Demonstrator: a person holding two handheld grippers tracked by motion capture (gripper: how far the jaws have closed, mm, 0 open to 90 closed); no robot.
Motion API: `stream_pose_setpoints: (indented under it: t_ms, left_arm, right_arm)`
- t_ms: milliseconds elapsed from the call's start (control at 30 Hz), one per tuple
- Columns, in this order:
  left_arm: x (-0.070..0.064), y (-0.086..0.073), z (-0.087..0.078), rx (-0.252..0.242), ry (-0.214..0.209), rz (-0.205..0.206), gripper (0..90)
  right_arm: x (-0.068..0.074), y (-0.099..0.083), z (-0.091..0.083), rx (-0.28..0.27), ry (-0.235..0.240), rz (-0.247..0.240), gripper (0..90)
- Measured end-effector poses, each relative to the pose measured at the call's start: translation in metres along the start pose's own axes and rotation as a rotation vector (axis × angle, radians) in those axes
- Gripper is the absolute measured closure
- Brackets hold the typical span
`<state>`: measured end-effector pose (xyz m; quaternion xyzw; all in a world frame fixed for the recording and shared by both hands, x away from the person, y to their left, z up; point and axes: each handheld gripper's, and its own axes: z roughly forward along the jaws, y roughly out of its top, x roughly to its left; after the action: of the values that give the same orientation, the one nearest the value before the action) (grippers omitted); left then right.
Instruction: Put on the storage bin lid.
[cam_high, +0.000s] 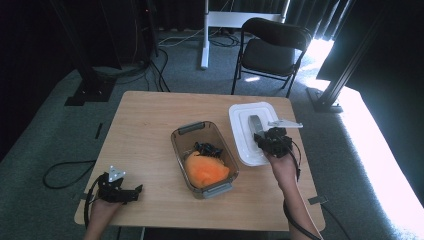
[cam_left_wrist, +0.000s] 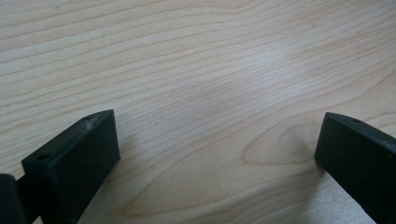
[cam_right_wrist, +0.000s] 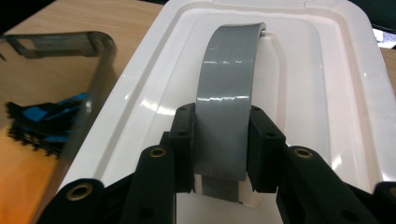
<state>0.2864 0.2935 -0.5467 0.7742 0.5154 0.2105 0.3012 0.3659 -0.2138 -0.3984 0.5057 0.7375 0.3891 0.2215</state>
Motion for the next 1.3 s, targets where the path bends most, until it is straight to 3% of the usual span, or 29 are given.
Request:
stream_pose_setpoints:
  t_ms: [367,567,1100,1300]
  left_arm:
    - [0.0,0.0,0.0,-0.001,0.0,-0.001,0.1]
    - [0.0,0.0,0.0,-0.001,0.0,-0.001,0.1]
    - [0.0,0.0,0.0,-0.001,0.0,-0.001,0.2]
    - [0.0,0.0,0.0,-0.001,0.0,-0.001,0.2]
  right_arm:
    - [0.028,0.008,-0.005,-0.023,0.061,-0.035,67.4]
    - [0.044,0.009,-0.003,-0.002,0.076,-0.051,67.5]
    - [0.089,0.006,0.008,0.013,0.185,-0.105,67.5]
    - [0.101,0.005,0.011,0.006,0.23,-0.099,67.5]
